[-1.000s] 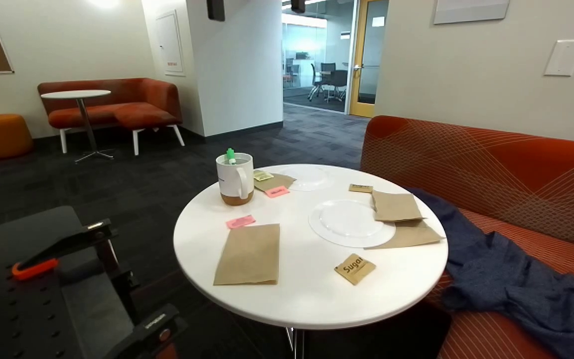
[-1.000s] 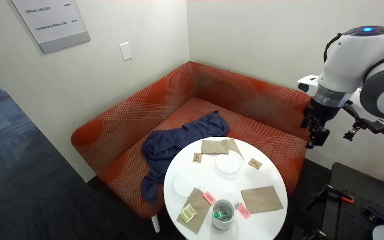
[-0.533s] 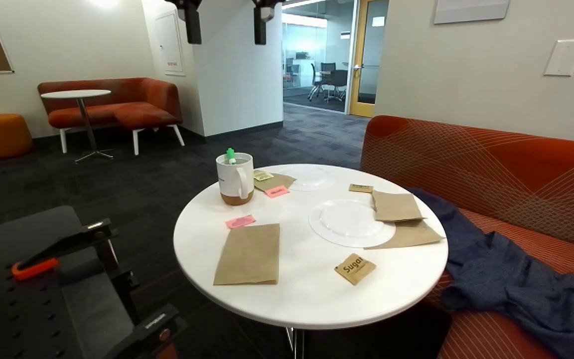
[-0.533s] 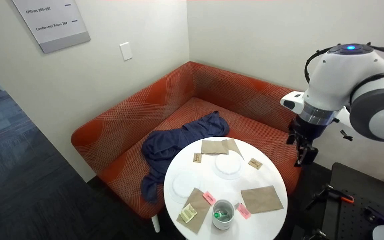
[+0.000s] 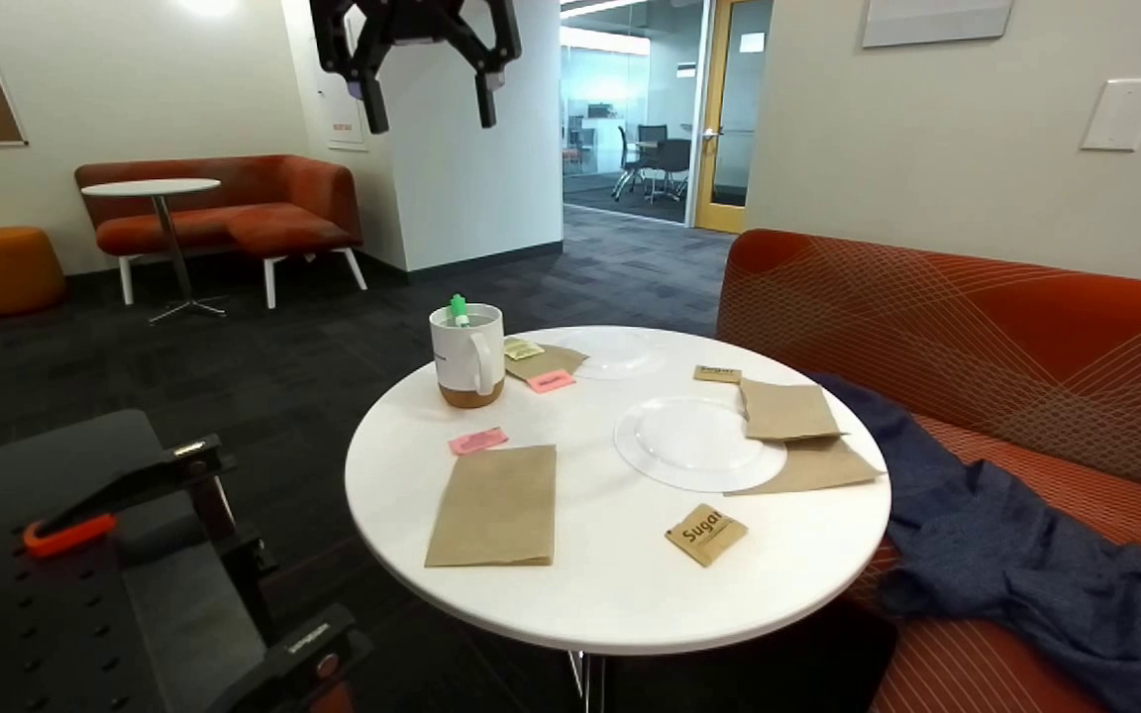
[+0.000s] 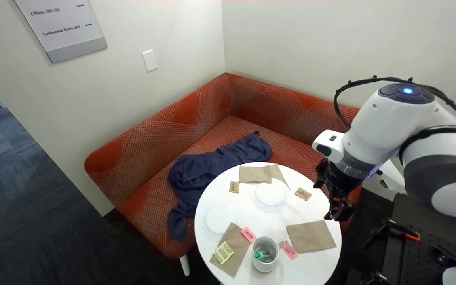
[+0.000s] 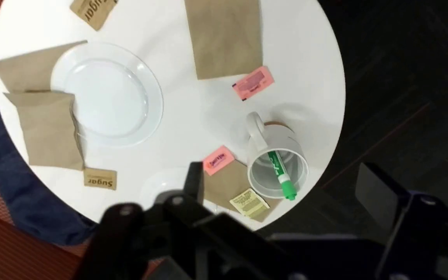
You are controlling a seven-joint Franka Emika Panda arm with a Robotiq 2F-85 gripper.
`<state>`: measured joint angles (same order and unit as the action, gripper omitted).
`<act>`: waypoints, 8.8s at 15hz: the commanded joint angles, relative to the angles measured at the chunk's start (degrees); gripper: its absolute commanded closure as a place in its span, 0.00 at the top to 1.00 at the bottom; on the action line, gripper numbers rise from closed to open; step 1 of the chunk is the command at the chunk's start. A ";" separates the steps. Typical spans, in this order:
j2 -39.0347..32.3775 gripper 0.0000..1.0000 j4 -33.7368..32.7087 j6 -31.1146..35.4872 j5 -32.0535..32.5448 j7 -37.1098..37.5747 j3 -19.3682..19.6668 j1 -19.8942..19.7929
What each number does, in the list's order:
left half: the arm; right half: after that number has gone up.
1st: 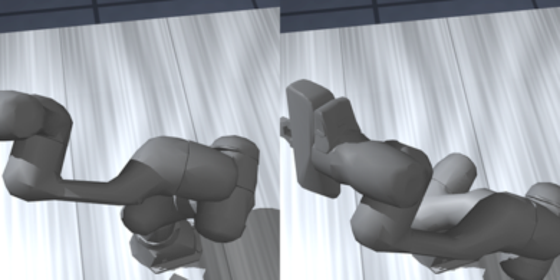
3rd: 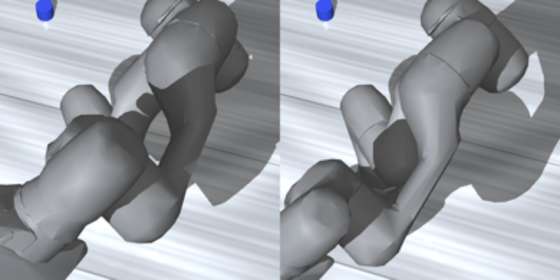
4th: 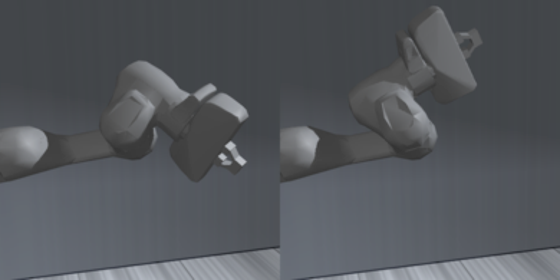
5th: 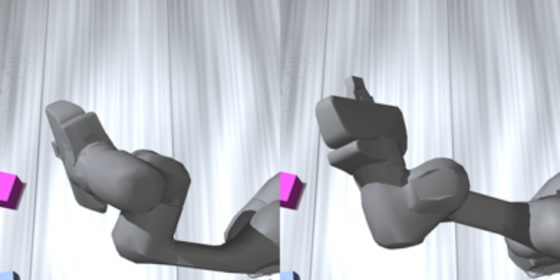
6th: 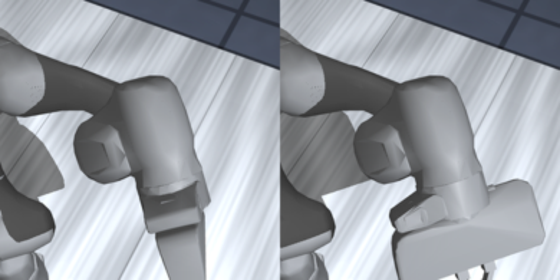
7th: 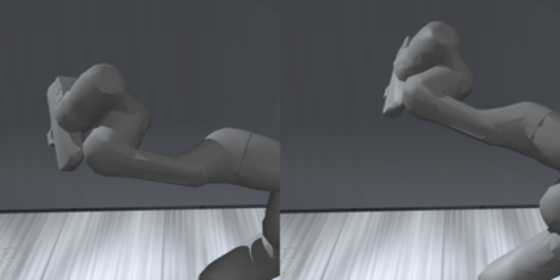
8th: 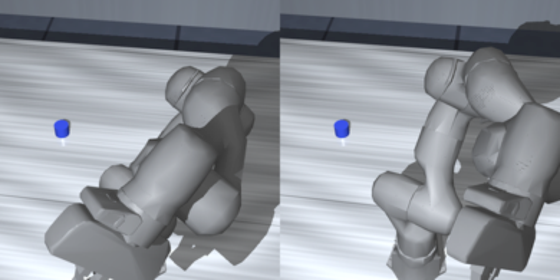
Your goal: Put the marker on the table
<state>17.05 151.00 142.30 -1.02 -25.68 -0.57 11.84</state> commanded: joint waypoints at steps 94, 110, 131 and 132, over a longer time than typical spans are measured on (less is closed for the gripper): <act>-51.42 0.44 -26.38 22.23 10.38 -16.13 -15.36 -8.01; -45.74 0.05 -22.38 22.29 11.14 -13.98 -14.90 -6.86; -22.44 0.05 -12.57 20.16 9.63 -12.34 -14.08 -6.38; -21.72 0.05 -12.15 19.49 11.21 -10.68 -12.55 -5.98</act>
<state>-8.94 136.26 164.04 8.28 -39.74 -15.58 5.60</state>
